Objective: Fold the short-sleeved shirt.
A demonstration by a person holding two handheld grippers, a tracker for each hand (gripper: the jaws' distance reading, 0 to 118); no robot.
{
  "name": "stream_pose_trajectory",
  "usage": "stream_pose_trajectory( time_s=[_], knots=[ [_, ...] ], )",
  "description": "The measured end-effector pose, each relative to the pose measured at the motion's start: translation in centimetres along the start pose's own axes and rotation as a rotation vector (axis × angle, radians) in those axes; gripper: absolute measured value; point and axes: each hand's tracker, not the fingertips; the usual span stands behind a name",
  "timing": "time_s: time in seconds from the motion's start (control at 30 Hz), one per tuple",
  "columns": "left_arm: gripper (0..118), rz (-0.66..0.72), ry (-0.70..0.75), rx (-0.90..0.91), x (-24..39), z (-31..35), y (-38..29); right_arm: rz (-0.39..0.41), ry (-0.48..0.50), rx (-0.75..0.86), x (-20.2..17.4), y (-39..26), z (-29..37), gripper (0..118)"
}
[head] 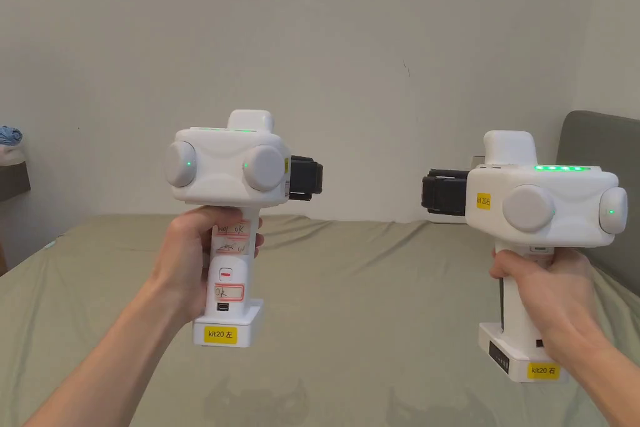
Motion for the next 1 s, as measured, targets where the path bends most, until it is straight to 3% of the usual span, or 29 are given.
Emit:
stream_pose_trajectory(
  time_s=[1.0],
  knots=[
    [118,0.022,0.011,-0.025,0.09,0.75,-0.04,0.019,0.014,0.016,-0.51,0.63,0.48,118]
  ],
)
